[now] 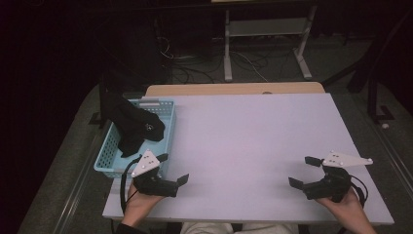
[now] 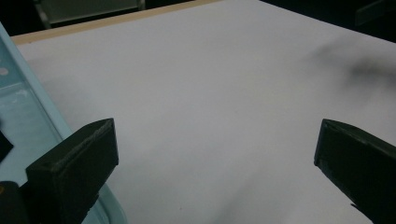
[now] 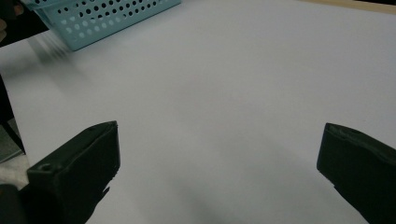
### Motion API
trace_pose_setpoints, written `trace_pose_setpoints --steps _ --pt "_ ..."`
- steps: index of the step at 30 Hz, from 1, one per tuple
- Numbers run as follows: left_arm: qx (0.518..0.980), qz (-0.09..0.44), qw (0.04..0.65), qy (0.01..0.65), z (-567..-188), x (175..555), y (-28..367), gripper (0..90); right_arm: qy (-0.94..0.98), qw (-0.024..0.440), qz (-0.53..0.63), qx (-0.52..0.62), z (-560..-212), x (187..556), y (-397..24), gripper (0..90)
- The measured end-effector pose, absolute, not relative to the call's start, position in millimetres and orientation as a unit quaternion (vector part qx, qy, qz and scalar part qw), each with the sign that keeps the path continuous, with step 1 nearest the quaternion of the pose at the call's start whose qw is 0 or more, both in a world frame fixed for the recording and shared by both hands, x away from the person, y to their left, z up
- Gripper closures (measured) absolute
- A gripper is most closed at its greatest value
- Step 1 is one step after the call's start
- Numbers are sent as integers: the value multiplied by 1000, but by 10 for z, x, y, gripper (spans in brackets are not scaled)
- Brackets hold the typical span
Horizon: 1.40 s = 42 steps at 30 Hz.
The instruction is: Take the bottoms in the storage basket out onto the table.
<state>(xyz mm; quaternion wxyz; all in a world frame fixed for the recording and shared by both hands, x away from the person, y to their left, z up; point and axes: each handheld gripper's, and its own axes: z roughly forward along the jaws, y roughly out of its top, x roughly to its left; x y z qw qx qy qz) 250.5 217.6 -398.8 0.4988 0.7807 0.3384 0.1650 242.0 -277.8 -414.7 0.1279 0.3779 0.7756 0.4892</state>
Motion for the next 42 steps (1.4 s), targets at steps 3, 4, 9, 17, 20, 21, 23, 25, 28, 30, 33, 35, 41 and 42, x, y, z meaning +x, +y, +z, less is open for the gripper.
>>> trace_pose_setpoints --steps 3,4,9,17,20,21,23,25,28,30,33,35,41,42 --pt "783 164 497 337 -3989 2508 2171 0 774 128 490 380 -4146 2419 -2799 0" --pt "783 164 497 336 -3989 2508 2171 0 774 129 490 380 -4147 2418 -2802 0" --pt "783 163 497 338 -3988 2509 2177 0 776 129 488 378 -4144 2416 -2797 0" --pt "782 163 497 338 -3978 2513 2186 0 780 125 486 373 -4148 2421 -2794 0" --pt "783 164 497 337 -3968 2516 2189 0 781 124 485 372 -4148 2421 -2790 0" --pt "783 164 497 337 -3968 2516 2189 0 781 124 485 372 -4148 2421 -2790 0" --pt "782 165 498 338 -3958 2519 2195 0 782 124 484 372 -4148 2422 -2790 0" --pt "781 164 498 338 -3943 2523 2202 0 783 124 483 372 -4148 2422 -2789 0" --pt "783 166 494 339 -3928 2533 2209 0 783 124 483 371 -4149 2422 -2789 0" --pt "782 163 493 345 -3899 2554 2226 0 784 123 482 372 -4148 2424 -2789 0" --pt "782 161 492 346 -3874 2578 2250 0 784 123 481 372 -4150 2424 -2787 0" --pt "782 160 491 348 -3854 2591 2261 0 784 123 480 373 -4150 2424 -2787 0" --pt "784 156 493 344 -3782 2617 2263 0 783 124 480 376 -4150 2426 -2795 0" --pt "785 154 492 344 -3774 2620 2259 0 783 125 480 376 -4150 2427 -2797 0"
